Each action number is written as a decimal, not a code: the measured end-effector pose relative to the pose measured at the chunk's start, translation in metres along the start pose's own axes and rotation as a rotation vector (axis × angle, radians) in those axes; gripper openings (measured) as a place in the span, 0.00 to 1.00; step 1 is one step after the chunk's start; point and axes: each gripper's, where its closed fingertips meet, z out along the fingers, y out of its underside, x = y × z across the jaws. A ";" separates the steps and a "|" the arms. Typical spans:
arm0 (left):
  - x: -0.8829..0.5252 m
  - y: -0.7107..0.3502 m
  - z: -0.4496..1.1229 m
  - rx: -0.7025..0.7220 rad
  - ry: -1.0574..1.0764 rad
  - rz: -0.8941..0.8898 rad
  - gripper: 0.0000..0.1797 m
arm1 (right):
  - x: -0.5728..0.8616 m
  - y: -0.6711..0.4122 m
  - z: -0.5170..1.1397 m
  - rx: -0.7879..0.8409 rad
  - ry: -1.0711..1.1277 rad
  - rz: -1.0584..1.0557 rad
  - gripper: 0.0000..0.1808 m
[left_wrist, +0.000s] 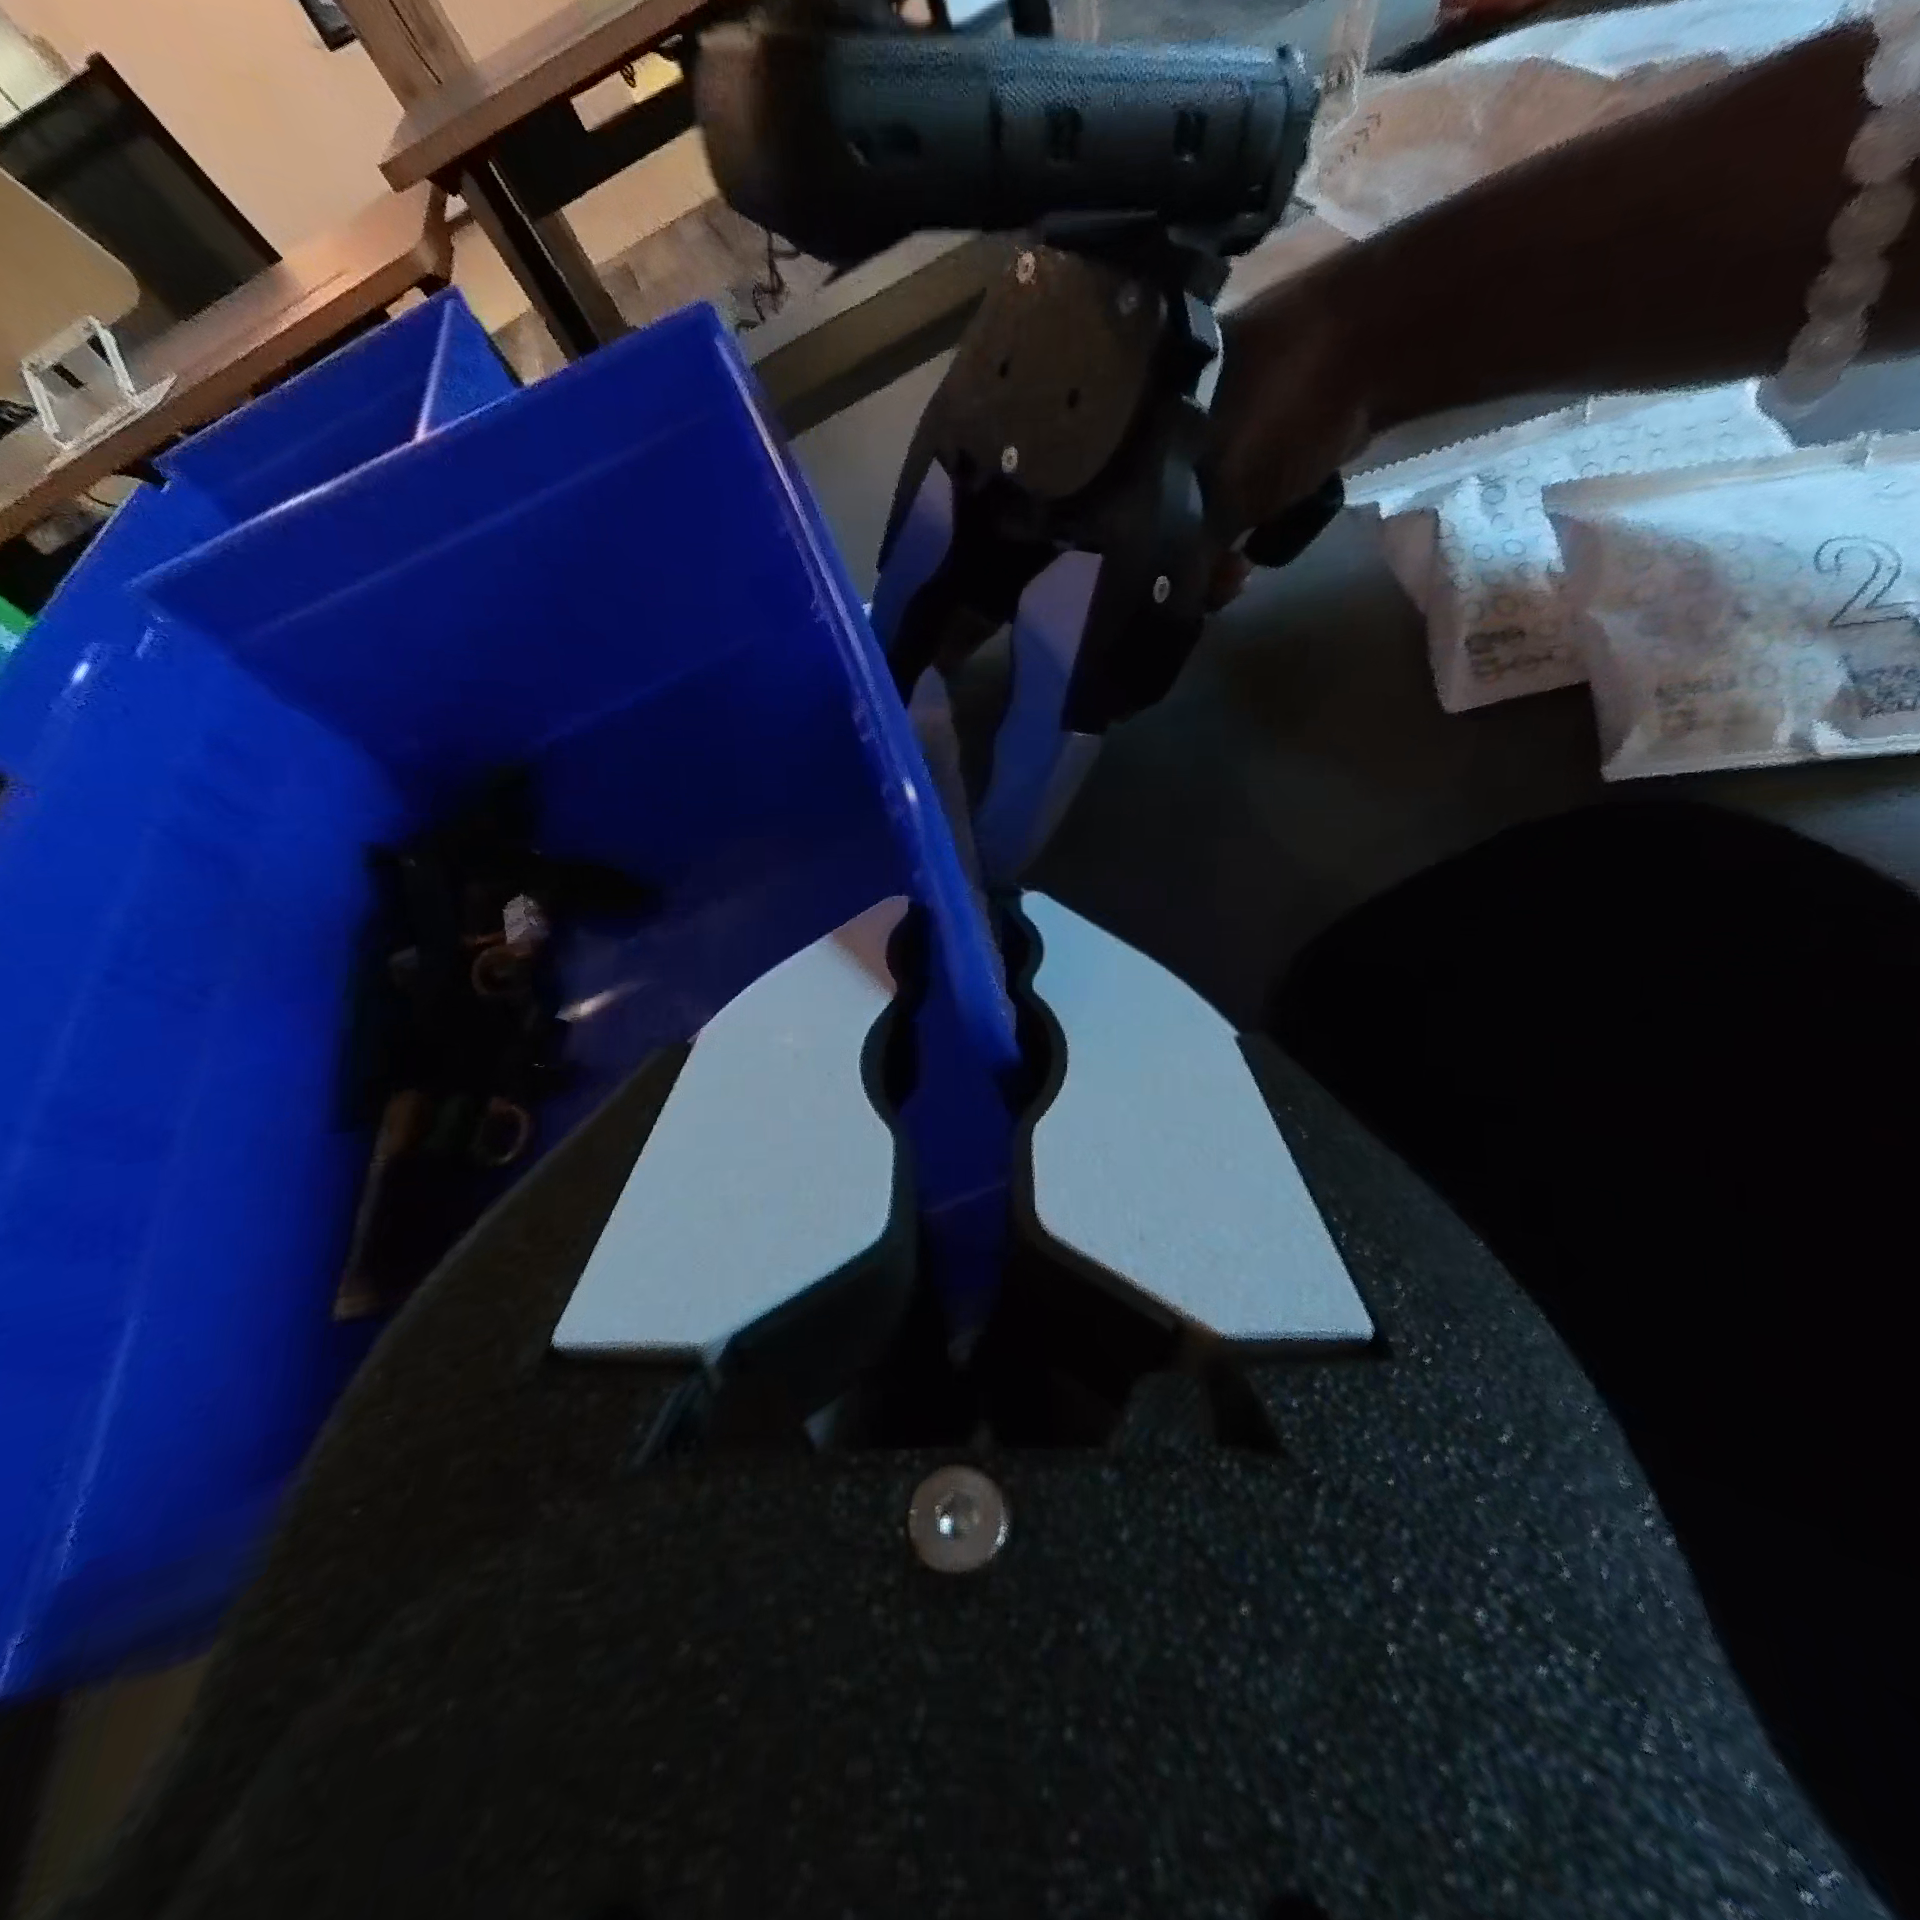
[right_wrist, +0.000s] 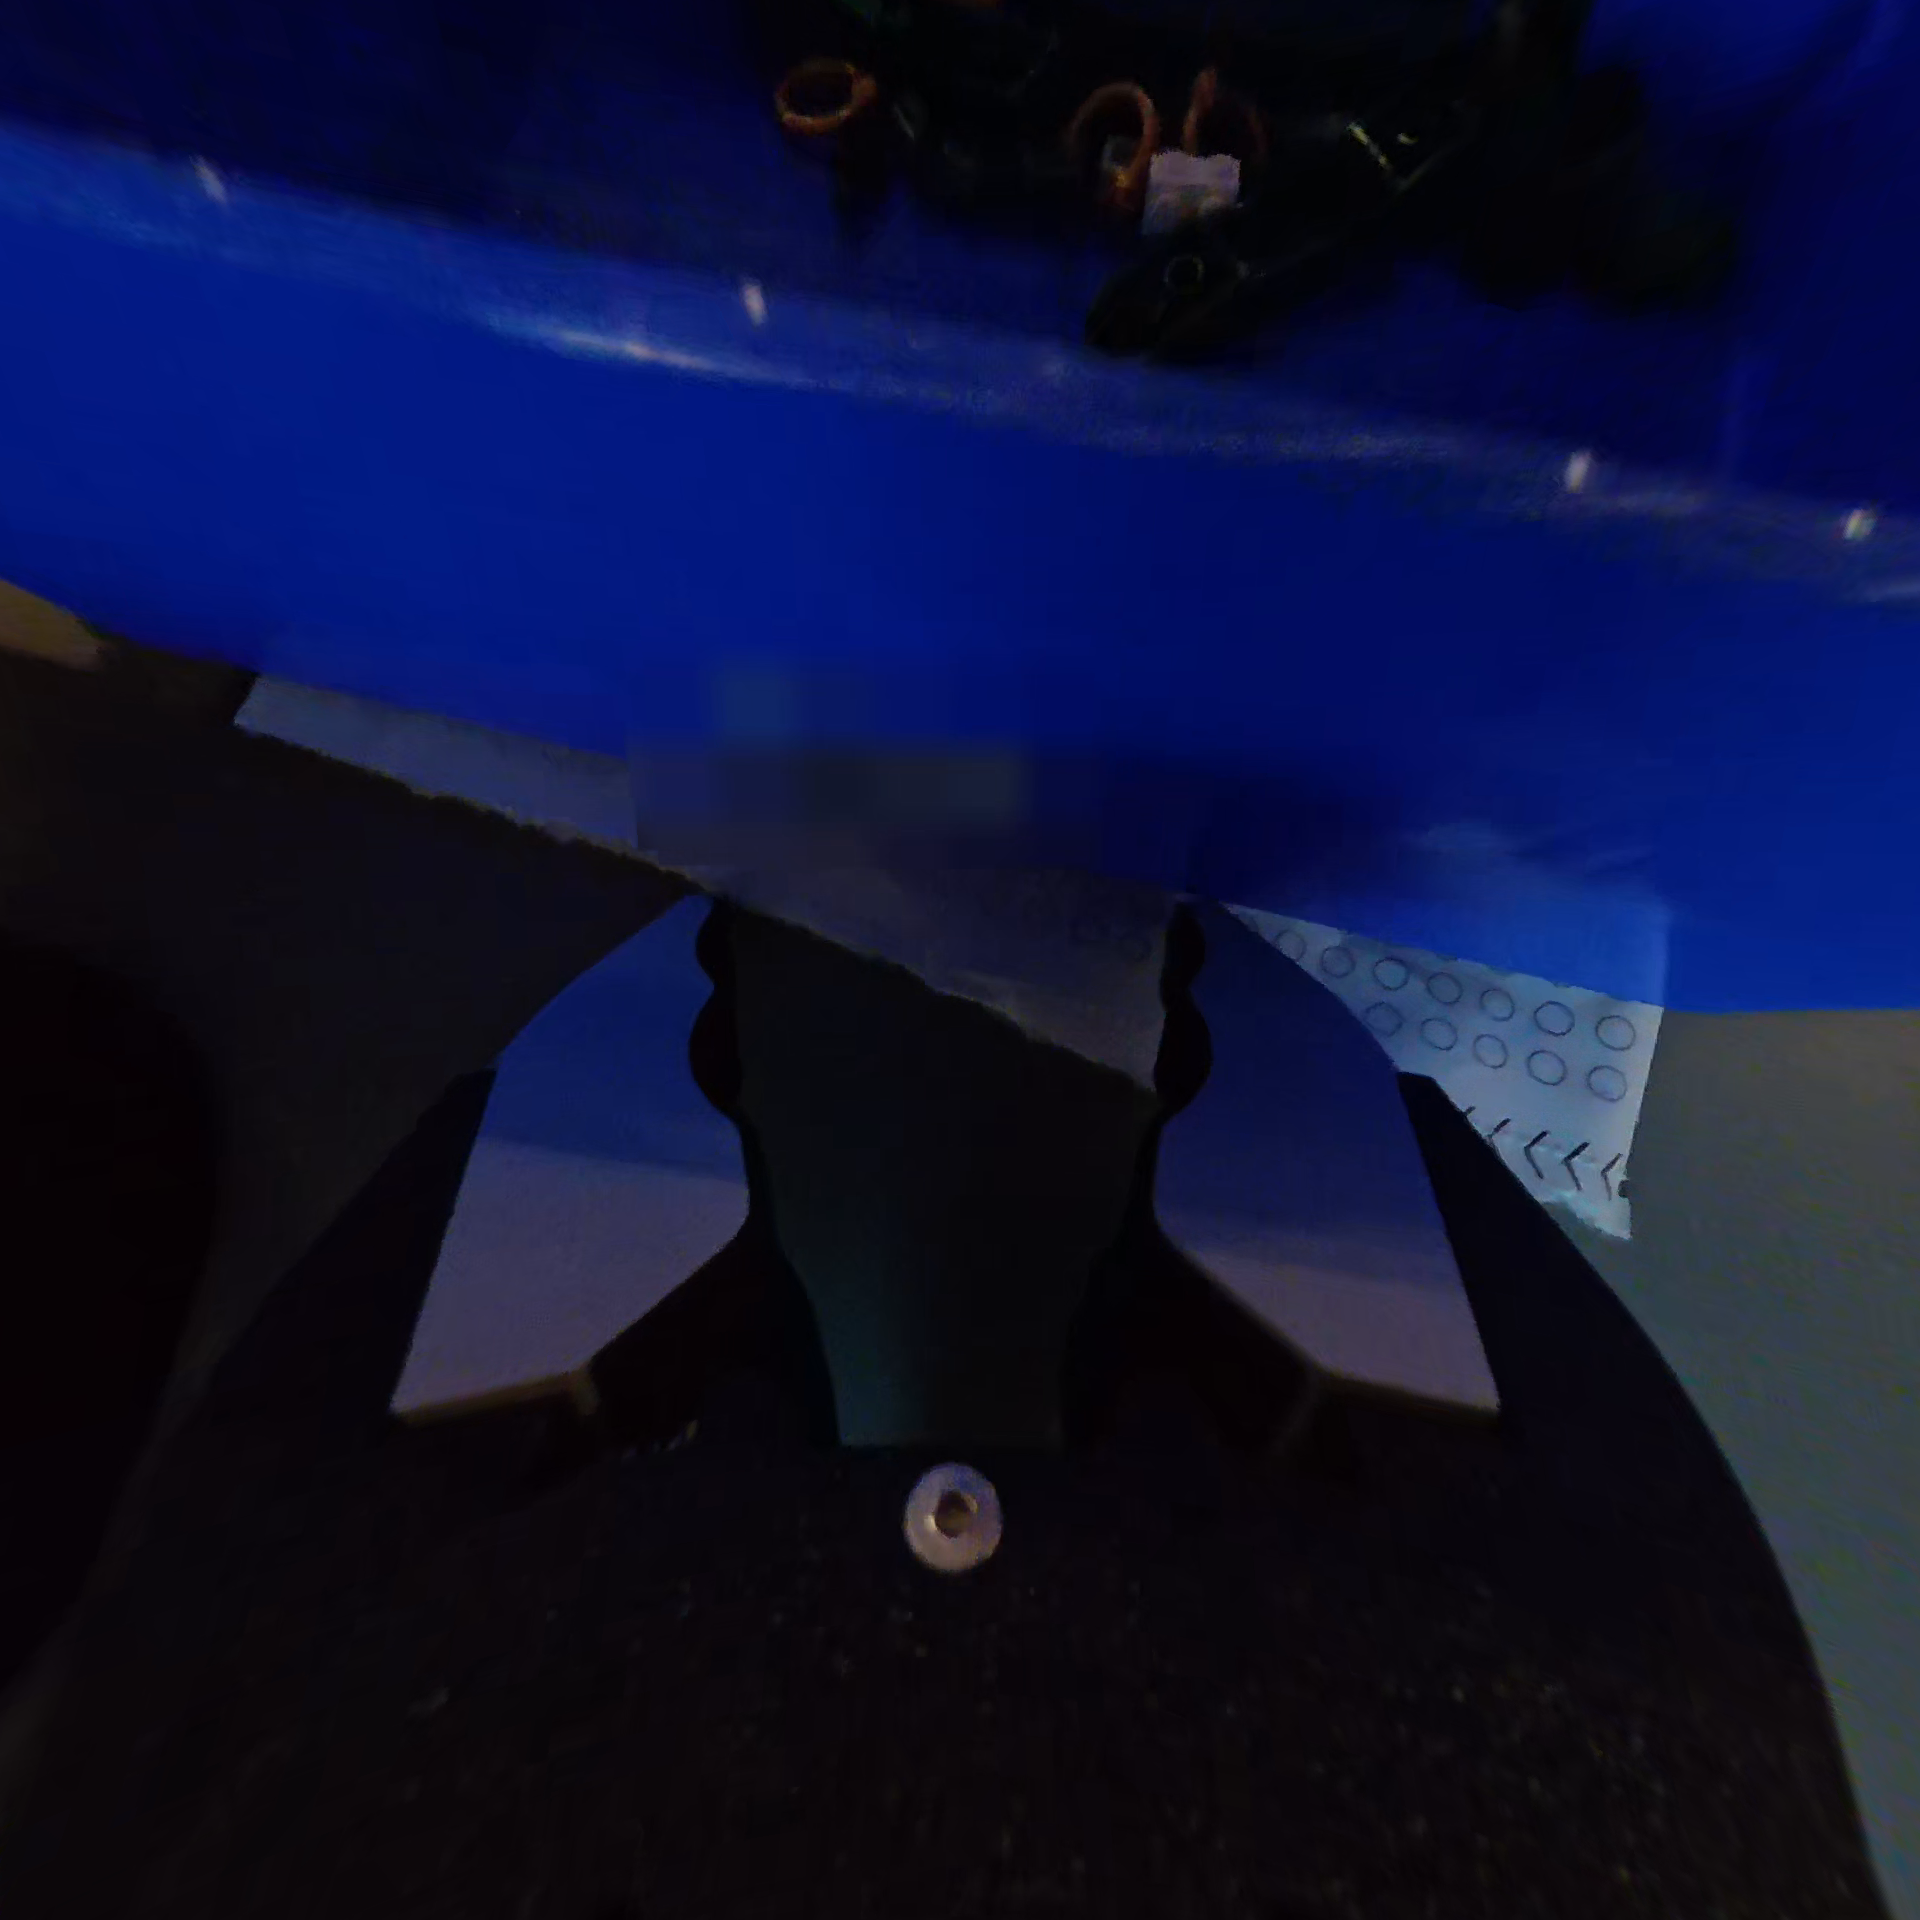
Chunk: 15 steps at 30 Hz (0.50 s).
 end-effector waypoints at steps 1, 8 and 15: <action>0.002 0.001 0.000 -0.006 -0.001 0.011 0.08 | 0.000 0.000 0.000 0.003 -0.006 -0.002 0.44; 0.008 0.008 0.007 -0.039 0.018 -0.031 0.09 | -0.003 0.009 -0.010 -0.047 -0.035 -0.053 0.47; 0.004 0.010 0.001 -0.026 0.033 -0.025 0.09 | -0.002 0.003 -0.093 -0.197 0.062 -0.254 0.38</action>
